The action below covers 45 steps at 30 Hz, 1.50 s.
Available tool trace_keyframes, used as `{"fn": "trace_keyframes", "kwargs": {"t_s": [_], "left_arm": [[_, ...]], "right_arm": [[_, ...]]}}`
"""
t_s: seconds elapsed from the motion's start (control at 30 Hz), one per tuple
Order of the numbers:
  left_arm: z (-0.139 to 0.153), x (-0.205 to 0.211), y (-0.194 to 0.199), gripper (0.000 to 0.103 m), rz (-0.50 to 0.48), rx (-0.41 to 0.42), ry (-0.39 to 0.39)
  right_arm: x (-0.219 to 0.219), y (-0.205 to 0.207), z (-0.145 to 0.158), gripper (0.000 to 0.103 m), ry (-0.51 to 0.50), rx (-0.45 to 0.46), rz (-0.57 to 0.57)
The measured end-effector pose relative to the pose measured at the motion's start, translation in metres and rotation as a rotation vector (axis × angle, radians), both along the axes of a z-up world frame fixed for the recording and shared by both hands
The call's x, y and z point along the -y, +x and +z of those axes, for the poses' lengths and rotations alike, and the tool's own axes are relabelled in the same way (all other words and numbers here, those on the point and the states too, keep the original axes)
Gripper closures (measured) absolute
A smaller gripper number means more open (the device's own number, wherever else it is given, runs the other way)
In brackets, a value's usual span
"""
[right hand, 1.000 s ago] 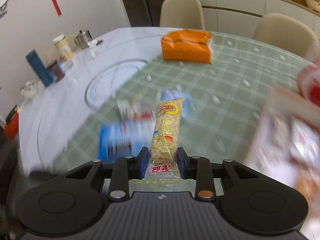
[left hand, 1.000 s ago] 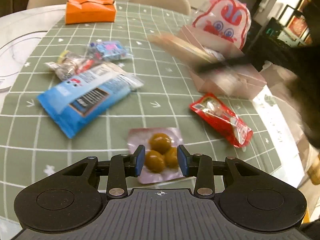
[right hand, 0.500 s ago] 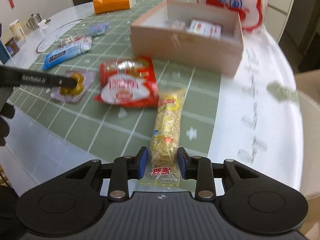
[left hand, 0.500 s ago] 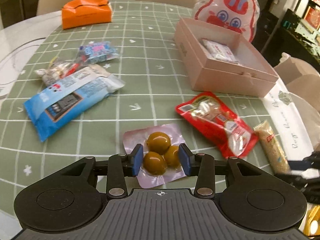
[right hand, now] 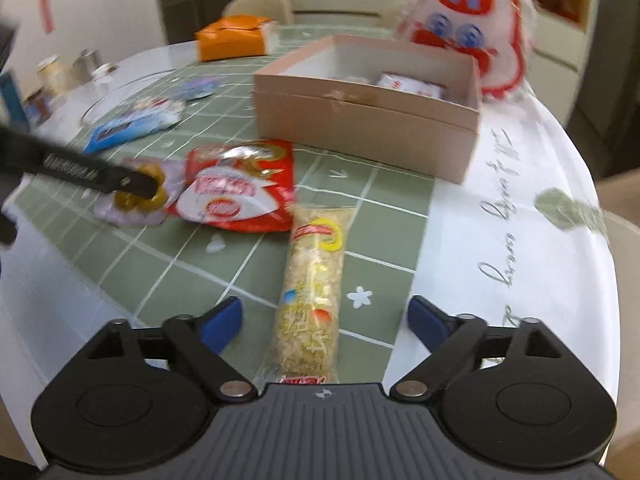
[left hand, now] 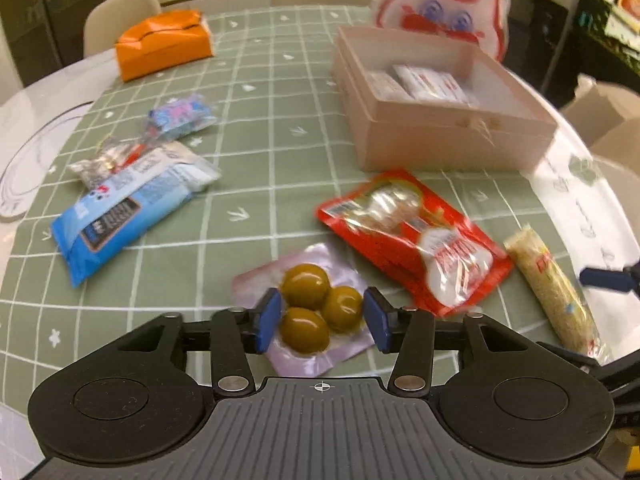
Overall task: Organize snacks
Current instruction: 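Carry the yellow stick and the egg tray toward the pink box with both tools, then release the yellow stick and the egg tray into the pink box with both tools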
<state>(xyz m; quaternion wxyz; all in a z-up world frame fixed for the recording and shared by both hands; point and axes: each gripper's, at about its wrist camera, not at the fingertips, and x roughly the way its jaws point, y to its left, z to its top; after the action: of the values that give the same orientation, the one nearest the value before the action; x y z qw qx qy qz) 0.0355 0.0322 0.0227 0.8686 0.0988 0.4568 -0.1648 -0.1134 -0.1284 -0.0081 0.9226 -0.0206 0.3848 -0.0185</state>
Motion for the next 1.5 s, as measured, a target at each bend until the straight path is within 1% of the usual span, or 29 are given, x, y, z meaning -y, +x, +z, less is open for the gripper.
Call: {"fn": "trace_keyframes", "kwargs": {"t_s": [0.03, 0.07, 0.13, 0.2, 0.3, 0.4, 0.43, 0.53, 0.57, 0.6, 0.63, 0.67, 0.7, 0.77, 0.87, 0.97, 1.03, 1.1, 1.17, 1.27, 1.33, 1.4, 1.5], "left_arm": [[-0.003, 0.005, -0.003, 0.048, -0.009, -0.001, 0.013], [-0.004, 0.009, -0.006, 0.048, -0.014, 0.022, 0.025], [-0.006, 0.014, -0.01, 0.048, 0.004, 0.037, 0.032], [-0.006, 0.013, -0.009, 0.048, 0.037, 0.028, 0.001], [-0.008, 0.012, -0.007, 0.048, 0.057, 0.033, -0.035], [-0.009, 0.008, -0.01, 0.048, 0.117, 0.034, -0.091], [-0.008, 0.009, -0.012, 0.048, 0.13, 0.032, -0.097], [-0.006, 0.013, -0.023, 0.05, 0.122, 0.014, -0.089], [-0.005, 0.013, -0.029, 0.051, 0.121, 0.008, -0.089], [-0.004, 0.014, -0.035, 0.051, 0.121, 0.003, -0.089], [-0.003, 0.015, -0.043, 0.051, 0.123, -0.003, -0.09], [-0.002, 0.016, -0.049, 0.051, 0.124, -0.008, -0.09], [0.0, 0.017, -0.056, 0.051, 0.119, -0.012, -0.089], [0.006, 0.022, -0.07, 0.051, 0.092, -0.014, -0.087], [0.019, 0.029, -0.088, 0.051, 0.036, -0.012, -0.084], [0.037, 0.035, -0.097, 0.051, 0.0, 0.006, -0.113], [0.053, 0.04, -0.096, 0.051, -0.029, 0.025, -0.144], [0.072, 0.045, -0.089, 0.051, -0.059, 0.05, -0.188], [0.095, 0.049, -0.075, 0.051, -0.082, 0.085, -0.241], [0.132, 0.053, -0.035, 0.051, -0.106, 0.149, -0.308], [0.147, 0.055, -0.002, 0.051, -0.102, 0.176, -0.343], [0.152, 0.061, 0.042, 0.051, -0.092, 0.176, -0.379], [0.14, 0.075, 0.101, 0.051, -0.093, 0.119, -0.431]], "right_arm": [[-0.001, -0.003, -0.001, 0.007, -0.008, 0.016, 0.012], [0.001, -0.004, -0.002, 0.005, 0.004, 0.02, 0.016], [0.002, -0.007, -0.002, 0.005, 0.0, 0.02, 0.03], [0.004, -0.01, -0.002, 0.004, 0.004, 0.022, 0.034], [0.005, -0.011, -0.003, 0.003, -0.006, 0.017, 0.079], [0.007, -0.005, 0.0, 0.004, 0.005, -0.002, 0.085], [0.006, -0.001, 0.0, 0.004, 0.004, -0.007, 0.084], [0.0, 0.009, 0.002, 0.014, -0.014, -0.006, 0.104], [0.0, 0.011, 0.003, 0.024, -0.012, -0.003, 0.11], [-0.002, 0.013, 0.005, 0.039, -0.016, 0.001, 0.119], [-0.004, 0.015, 0.008, 0.049, -0.024, 0.002, 0.137], [-0.006, 0.015, 0.011, 0.068, -0.038, -0.004, 0.155], [-0.006, 0.016, 0.013, 0.073, -0.046, -0.012, 0.174], [-0.002, 0.012, 0.021, 0.073, -0.004, -0.037, 0.22], [0.008, -0.001, 0.034, 0.073, 0.023, -0.04, 0.234], [0.021, -0.009, 0.052, 0.073, 0.045, -0.027, 0.222], [0.031, -0.013, 0.07, 0.073, 0.072, -0.008, 0.213], [0.039, -0.014, 0.089, 0.073, 0.09, 0.016, 0.202], [0.045, -0.012, 0.115, 0.073, 0.096, 0.06, 0.189], [0.054, -0.001, 0.165, 0.073, 0.098, 0.164, 0.16], [0.061, 0.012, 0.194, 0.073, 0.1, 0.218, 0.128], [0.071, 0.029, 0.218, 0.073, 0.113, 0.262, 0.08], [0.083, 0.054, 0.235, 0.073, 0.109, 0.303, -0.003]]}}
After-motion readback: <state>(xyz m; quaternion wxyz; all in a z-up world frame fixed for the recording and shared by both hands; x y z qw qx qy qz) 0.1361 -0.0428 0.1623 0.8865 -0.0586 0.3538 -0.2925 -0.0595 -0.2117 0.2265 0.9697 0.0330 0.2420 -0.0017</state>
